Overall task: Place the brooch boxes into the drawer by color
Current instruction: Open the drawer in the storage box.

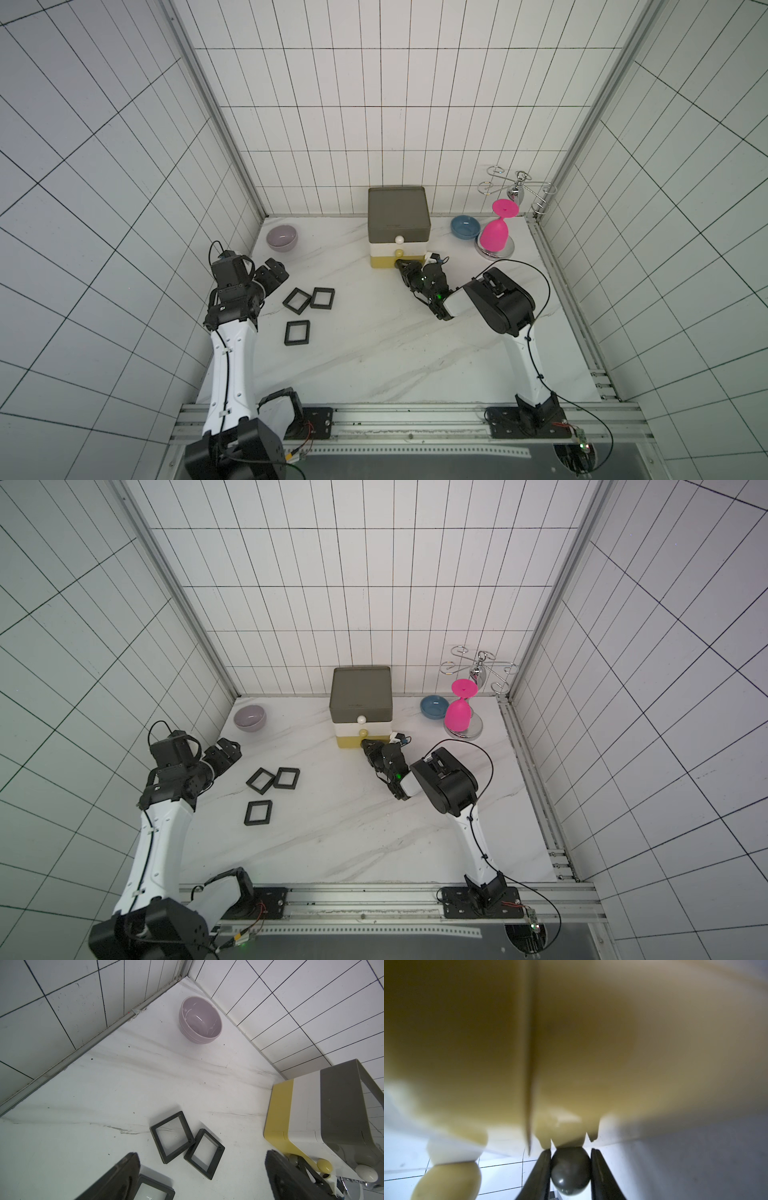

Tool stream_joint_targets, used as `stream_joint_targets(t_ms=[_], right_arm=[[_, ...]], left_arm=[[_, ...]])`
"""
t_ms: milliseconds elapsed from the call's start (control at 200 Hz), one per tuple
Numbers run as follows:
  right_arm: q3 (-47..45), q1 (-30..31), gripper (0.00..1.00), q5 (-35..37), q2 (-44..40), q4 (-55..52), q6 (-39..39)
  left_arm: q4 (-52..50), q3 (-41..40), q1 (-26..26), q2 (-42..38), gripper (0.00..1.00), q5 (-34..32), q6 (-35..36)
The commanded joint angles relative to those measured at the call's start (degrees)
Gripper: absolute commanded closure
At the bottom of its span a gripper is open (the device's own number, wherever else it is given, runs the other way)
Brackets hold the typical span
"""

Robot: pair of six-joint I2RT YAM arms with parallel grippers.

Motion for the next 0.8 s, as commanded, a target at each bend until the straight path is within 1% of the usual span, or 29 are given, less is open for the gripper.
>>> stream_joint_targets(t_ms=[0,230,560,795], right_arm=[[0.31,1.33,0.79,-1.75,0.14,3.44,-0.07],[-4.2,3.08,0.8,-1.46,-2.72,5.15,0.33],[-14.64,5.97,0.8,0.55,-7.69,10.1,1.42],[-22.55,10.3,0.8,2.56,-11.42,14.21,2.84]], left_arm=[[1.35,-0.37,0.19,0.31,0.02,0.05,0.19],[1.21,-0.46,0.21,0.28,0.02,-0.49,0.24],[1.18,-0.46,0.13,0.8,0.02,-0.67,0.29],[1.15,-0.54,0.17,0.87,0.02,-0.73,0.29]])
